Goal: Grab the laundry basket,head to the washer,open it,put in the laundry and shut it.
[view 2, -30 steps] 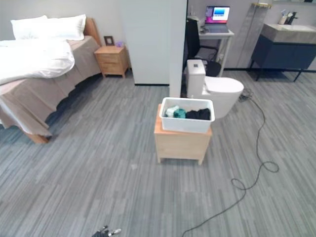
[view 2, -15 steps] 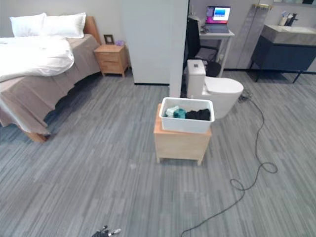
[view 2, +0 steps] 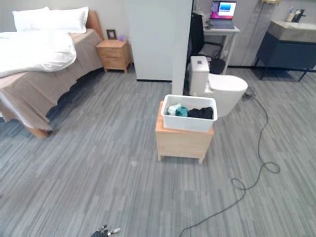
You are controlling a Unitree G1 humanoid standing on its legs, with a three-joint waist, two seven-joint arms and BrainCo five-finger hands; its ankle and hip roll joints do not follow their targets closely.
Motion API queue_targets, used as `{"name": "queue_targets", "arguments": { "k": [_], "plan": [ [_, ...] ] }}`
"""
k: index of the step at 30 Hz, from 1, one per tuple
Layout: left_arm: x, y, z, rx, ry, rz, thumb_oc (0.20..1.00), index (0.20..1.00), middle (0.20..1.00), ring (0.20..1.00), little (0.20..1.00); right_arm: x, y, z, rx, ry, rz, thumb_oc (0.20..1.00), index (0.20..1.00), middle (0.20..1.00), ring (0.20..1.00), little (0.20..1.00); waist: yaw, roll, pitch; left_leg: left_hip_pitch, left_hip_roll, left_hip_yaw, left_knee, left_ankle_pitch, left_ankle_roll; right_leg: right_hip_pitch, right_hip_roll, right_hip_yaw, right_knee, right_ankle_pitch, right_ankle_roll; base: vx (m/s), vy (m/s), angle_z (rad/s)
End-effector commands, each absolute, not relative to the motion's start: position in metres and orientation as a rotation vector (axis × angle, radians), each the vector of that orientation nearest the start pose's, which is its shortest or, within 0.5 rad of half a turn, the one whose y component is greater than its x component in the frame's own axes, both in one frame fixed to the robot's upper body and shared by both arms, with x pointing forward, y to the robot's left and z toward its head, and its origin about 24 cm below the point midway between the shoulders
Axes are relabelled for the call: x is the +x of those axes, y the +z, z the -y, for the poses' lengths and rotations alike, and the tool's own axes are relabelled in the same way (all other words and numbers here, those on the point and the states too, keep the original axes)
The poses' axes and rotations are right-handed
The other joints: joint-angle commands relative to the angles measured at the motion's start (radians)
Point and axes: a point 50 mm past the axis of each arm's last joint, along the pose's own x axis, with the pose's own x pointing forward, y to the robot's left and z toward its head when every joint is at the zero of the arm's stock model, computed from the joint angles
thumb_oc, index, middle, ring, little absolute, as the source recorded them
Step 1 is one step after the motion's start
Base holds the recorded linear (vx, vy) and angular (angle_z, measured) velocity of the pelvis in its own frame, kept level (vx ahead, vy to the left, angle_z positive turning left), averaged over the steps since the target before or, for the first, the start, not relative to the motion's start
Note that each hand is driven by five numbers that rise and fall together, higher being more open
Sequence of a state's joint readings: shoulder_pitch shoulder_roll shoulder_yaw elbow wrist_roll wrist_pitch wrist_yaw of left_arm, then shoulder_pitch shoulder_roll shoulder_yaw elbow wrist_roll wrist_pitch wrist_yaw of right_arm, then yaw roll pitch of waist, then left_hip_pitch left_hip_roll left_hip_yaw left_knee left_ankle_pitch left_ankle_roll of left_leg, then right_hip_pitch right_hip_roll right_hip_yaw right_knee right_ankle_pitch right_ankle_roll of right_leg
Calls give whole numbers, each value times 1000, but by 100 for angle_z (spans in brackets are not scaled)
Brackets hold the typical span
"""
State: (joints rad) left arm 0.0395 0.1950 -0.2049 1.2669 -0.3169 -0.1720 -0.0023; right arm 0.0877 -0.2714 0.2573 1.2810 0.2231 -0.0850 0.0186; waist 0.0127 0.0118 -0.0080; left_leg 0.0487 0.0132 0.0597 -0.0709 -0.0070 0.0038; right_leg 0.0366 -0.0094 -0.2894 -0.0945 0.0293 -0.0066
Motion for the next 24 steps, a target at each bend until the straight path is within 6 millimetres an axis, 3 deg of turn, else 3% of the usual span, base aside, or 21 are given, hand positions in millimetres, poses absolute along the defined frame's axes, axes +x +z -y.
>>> {"name": "queue_targets", "arguments": {
  "k": [1,4,5,7,8,10,12,13,16,19,21,22,24],
  "plan": [
    [105,-155,-240,38,257,-1041,1000,1000,1000,1000,1000,55,-166,238,-127,-122,-1259,1000,1000,1000,1000,1000,4,-66,62,-58,104,-85,102,-32,-97,55,-61,52,37,-116,61,84,-270,15],
    [103,-155,-240,28,261,-1047,1000,1000,1000,1000,1000,56,-166,240,-114,-135,-1253,1000,1000,1000,1000,1000,10,-73,86,-116,109,-92,240,-22,-113,64,-44,47,54,-136,39,48,-156,32],
    [103,-155,-239,21,260,-1050,1000,1000,1000,1000,1000,57,-165,244,-126,-145,-1253,1000,1000,1000,1000,1000,26,-75,128,-209,96,-126,423,54,-108,82,-31,37,61,-145,21,54,-252,9],
    [102,-156,-237,19,259,-1055,1000,1000,1000,1000,1000,61,-163,247,-134,-147,-1239,1000,1000,1000,1000,1000,25,-78,148,-301,97,-113,544,72,-90,92,-26,26,58,-160,15,83,-171,31],
    [101,-156,-237,16,260,-1055,1000,1000,1000,1000,1000,62,-163,248,-139,-147,-1239,1000,1000,1000,1000,1000,26,-75,149,-327,100,-96,532,72,-88,96,-25,21,56,-170,13,173,-48,18],
    [99,-157,-236,1,267,-1052,1000,1000,1000,1000,1000,63,-161,252,-150,-155,-1235,1000,1000,1000,1000,1000,41,-71,149,-349,81,-63,395,37,-80,113,-25,23,50,-193,21,256,16,-9],
    [95,-157,-238,-10,282,-1054,1000,1000,1000,1000,1000,64,-160,255,-151,-167,-1227,1000,1000,1000,1000,1000,56,-52,137,-382,85,-63,153,116,-92,132,-12,27,60,-234,28,446,101,-1],
    [94,-157,-238,-13,286,-1055,1000,1000,1000,1000,1000,64,-160,255,-150,-170,-1227,1000,1000,1000,1000,1000,60,-49,132,-398,78,-59,98,130,-94,145,-10,33,63,-249,32,511,141,-2],
    [82,-159,-241,-27,314,-1085,1000,1000,1000,1000,1000,63,-161,255,-145,-167,-1234,1000,1000,1000,1000,1000,80,-49,111,-383,77,-4,16,157,-92,210,-20,69,69,-278,55,491,172,-6],
    [75,-160,-245,-26,334,-1103,1000,1000,1000,1000,1000,58,-163,250,-144,-151,-1253,1000,1000,1000,1000,1000,95,-53,91,-396,66,-16,78,188,-76,229,-48,74,99,-281,73,379,168,-57],
    [76,-158,-250,-20,346,-1097,1000,1000,1000,1000,1000,58,-164,247,-127,-145,-1254,1000,1000,1000,1000,1000,105,-74,73,-404,34,8,161,149,-47,221,-105,78,179,-230,107,427,229,-32],
    [77,-158,-251,-19,347,-1092,1000,1000,1000,1000,1000,59,-163,247,-117,-149,-1245,1000,1000,1000,1000,1000,104,-82,67,-389,13,18,170,128,-29,203,-130,85,241,-172,125,471,322,-24],
    [87,-154,-255,-4,338,-1055,1000,1000,1000,1000,1000,66,-162,245,-107,-138,-1215,1000,1000,1000,1000,1000,90,-87,75,-347,-28,30,166,83,17,101,-167,126,492,-5,143,388,326,-40]
  ]
}}
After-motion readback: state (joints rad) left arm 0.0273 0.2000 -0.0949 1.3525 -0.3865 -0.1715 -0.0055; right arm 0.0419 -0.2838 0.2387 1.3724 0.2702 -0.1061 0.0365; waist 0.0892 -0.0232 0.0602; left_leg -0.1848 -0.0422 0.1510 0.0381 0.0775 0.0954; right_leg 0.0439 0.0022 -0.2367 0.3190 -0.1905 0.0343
